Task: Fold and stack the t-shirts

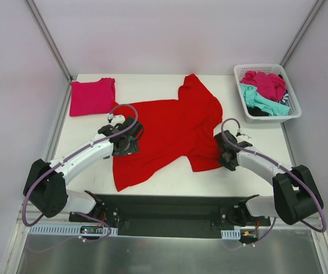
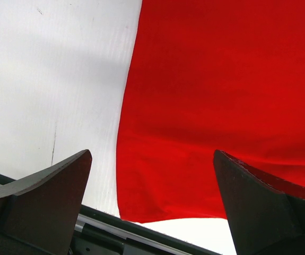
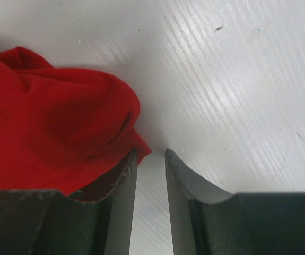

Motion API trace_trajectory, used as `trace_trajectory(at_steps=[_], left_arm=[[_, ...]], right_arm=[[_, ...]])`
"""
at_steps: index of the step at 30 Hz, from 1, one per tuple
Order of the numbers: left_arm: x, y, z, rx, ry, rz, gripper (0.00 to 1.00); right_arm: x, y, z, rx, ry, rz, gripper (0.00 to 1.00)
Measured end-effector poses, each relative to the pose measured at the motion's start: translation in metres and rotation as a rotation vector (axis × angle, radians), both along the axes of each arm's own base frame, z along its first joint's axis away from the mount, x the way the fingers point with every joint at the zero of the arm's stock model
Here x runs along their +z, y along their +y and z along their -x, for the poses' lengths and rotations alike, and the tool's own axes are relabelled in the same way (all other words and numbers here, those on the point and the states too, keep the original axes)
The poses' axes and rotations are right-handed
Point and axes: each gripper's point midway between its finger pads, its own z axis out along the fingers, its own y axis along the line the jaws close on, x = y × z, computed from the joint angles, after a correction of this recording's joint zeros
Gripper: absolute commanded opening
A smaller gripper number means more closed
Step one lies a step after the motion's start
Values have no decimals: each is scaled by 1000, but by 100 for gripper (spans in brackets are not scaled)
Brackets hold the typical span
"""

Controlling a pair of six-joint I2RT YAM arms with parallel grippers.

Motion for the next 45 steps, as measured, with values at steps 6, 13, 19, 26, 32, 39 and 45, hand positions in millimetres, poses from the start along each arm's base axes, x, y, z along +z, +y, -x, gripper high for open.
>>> trace_trajectory(at_steps=[6, 13, 19, 26, 32, 39, 45], left_arm=[[0, 0, 0, -1, 1, -1, 99], [0, 0, 0, -1, 1, 0, 99], [0, 0, 0, -2, 1, -1, 99], [0, 0, 0, -3, 2, -1, 99], [-10, -8, 8, -26, 32, 20, 99], [-40, -16, 38, -107, 140, -7, 99], [-41, -13, 66, -148, 156, 53, 94]], right_arm=[[7, -1, -11, 9, -16, 10, 31], [14, -7, -22, -2, -40, 18, 27], [5, -6, -26, -3, -27, 19, 12], [0, -3, -31, 0, -29, 8, 1], [11, 2, -32, 19, -42, -6, 1], [64, 9, -47, 53, -173, -43, 1], [64, -3, -44, 58, -148, -7, 1]])
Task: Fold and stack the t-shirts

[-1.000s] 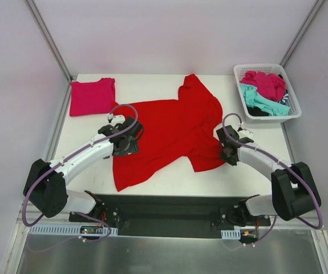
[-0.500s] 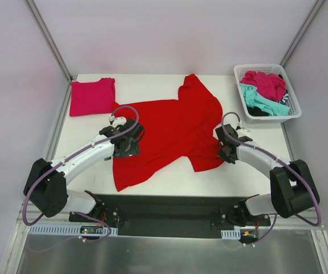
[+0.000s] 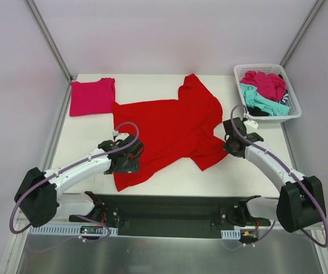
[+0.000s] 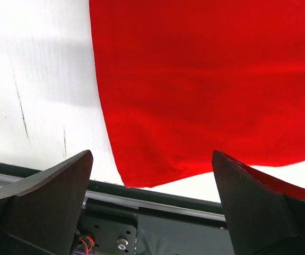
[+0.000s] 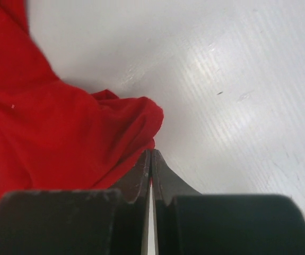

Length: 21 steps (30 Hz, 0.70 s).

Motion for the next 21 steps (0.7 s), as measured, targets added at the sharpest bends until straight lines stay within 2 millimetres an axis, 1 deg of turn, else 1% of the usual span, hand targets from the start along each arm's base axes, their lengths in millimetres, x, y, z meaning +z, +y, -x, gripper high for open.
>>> trace_trajectory(at_steps=[2, 4, 6, 9, 11, 12, 15, 16, 21], left_arm=[[5, -1, 3, -2, -7, 27, 93], [9, -5, 6, -13, -10, 55, 91], [11, -8, 11, -32, -1, 70, 90], [13, -13, 18, -59, 10, 90, 86], [13, -14, 24, -71, 19, 100, 80], [12, -15, 27, -79, 26, 98, 80], [8, -17, 41, -90, 70, 101, 75], [4, -16, 45, -85, 82, 98, 75], [-15, 1, 69, -5, 163, 59, 74]], right_arm=[[-1, -7, -3, -11, 12, 13, 1], [-1, -20, -10, -45, 28, 24, 1], [1, -25, -17, -57, 31, 30, 1], [6, -27, -26, -53, 26, 32, 1], [10, -25, -31, -46, 19, 29, 1], [11, -25, -32, -42, 16, 28, 1], [12, -27, -32, -38, 18, 30, 1], [12, -28, -32, -38, 22, 31, 1], [15, -41, -31, -61, 24, 31, 1]])
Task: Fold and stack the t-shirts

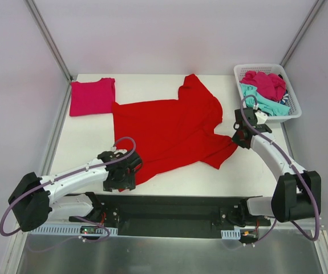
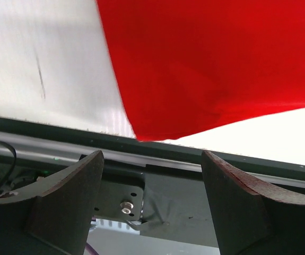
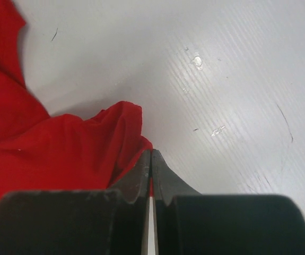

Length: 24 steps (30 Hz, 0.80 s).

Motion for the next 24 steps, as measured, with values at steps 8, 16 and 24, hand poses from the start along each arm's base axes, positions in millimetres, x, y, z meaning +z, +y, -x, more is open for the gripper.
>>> trace_trajectory(at_steps=[8, 16, 24], left_arm=[[-4, 14, 16, 148, 11, -4, 71], [-10, 19, 15, 176, 12, -51, 63], [-21, 12, 8, 168, 22, -67, 51]], right_arm=[[6, -5, 3, 8, -4, 3, 1], [6, -3, 3, 24, -2, -11, 1], [14, 0, 4, 44, -27, -27, 1]])
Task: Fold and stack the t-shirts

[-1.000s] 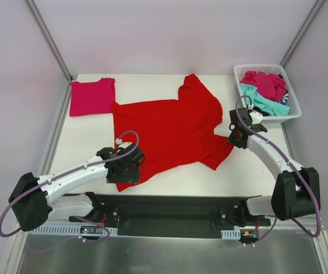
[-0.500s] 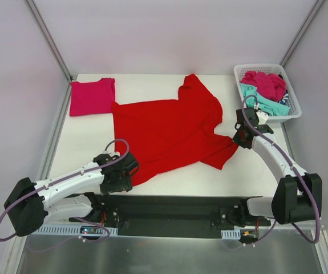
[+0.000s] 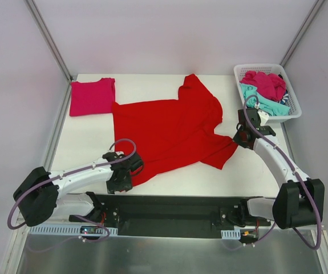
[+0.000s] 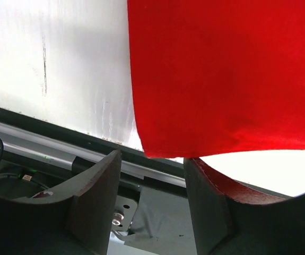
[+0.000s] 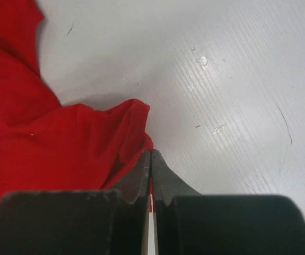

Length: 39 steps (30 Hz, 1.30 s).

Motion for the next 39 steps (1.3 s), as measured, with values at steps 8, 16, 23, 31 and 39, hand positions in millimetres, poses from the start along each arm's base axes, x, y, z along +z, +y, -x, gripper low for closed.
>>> trace_trajectory(at_steps=[8, 16, 23, 31, 39], left_arm=[[3, -10, -10, -6, -21, 17, 44], [1, -16, -22, -30, -36, -2, 16], [0, -19, -24, -37, -42, 7, 0], [28, -32, -45, -72, -136, 50, 0], [157, -42, -150, -40, -482, 114, 0]], right_arm=[[-3, 2, 3, 16, 8, -9, 1], [-12, 3, 10, 29, 33, -14, 1], [-9, 4, 9, 37, 19, -18, 1], [-21, 38, 20, 183, 92, -7, 1], [20, 59, 11, 323, 118, 98, 1]])
